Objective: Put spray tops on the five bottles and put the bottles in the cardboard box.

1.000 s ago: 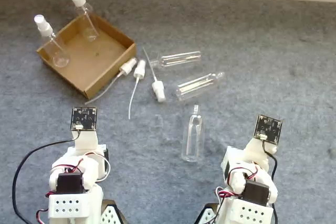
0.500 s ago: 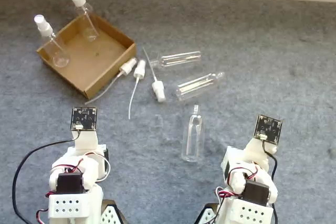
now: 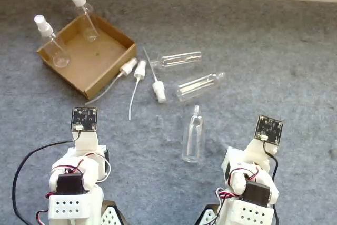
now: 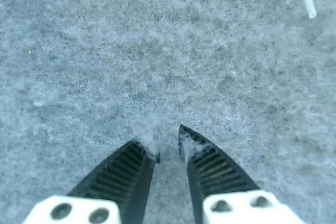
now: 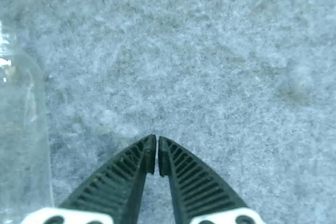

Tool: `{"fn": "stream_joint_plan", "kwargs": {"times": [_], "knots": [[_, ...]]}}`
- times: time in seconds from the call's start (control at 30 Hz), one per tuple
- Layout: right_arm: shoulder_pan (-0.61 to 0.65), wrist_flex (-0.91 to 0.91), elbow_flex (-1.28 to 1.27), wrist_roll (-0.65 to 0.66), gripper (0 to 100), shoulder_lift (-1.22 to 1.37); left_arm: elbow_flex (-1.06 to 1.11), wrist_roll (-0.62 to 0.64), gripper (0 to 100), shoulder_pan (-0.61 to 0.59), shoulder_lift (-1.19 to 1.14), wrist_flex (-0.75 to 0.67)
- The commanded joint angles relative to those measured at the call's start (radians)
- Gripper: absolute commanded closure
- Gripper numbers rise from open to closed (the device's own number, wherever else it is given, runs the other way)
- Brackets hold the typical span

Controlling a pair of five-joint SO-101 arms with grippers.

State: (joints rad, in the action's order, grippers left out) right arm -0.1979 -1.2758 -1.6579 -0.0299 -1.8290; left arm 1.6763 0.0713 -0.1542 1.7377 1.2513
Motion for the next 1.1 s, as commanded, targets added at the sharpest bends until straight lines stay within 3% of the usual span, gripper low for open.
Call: {"fn": "stream_joint_plan", "kwargs": {"times": [0.0, 0.43, 0.6, 0.67, 0.9, 1.07], "knots": [[-0.012, 0.019, -0.168, -0.009, 99.4, -0.008, 0.021, 0.008, 99, -0.012, 0.013, 0.003], [-0.012, 0.019, -0.168, -0.009, 99.4, -0.008, 0.008, -0.008, 99, -0.013, 0.013, -0.028], [-0.012, 0.019, -0.168, -0.009, 99.4, -0.008, 0.008, -0.404, 99, -0.013, 0.013, -0.203], [-0.012, 0.019, -0.168, -0.009, 99.4, -0.008, -0.005, -0.508, 99, -0.013, 0.013, -0.250], [-0.012, 0.019, -0.168, -0.009, 99.4, -0.008, -0.292, -0.519, 99, -0.004, 0.001, -0.161], [-0.012, 0.019, -0.168, -0.009, 99.4, -0.008, -0.404, -0.658, 99, -0.002, -0.001, -0.107]]}}
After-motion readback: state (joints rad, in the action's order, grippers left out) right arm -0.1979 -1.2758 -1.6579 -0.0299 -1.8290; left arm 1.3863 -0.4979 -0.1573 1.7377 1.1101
